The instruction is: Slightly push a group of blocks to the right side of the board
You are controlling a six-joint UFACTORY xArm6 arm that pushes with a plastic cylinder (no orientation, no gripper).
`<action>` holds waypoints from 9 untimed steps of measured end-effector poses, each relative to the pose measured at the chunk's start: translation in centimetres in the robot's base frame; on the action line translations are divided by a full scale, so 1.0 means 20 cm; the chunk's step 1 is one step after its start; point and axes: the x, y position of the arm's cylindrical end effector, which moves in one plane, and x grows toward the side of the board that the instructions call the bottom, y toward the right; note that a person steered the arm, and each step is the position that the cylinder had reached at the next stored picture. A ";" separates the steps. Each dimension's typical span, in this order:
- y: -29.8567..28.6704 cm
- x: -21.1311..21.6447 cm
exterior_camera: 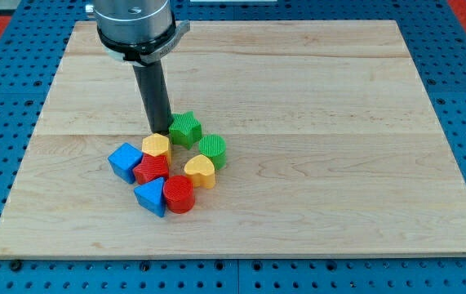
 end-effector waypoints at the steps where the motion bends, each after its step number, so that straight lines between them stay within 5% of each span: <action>1: -0.21 -0.04; 2: -0.57 0.20; 4: -0.15 0.74; 5: 0.02 0.74; 9: -0.12 0.51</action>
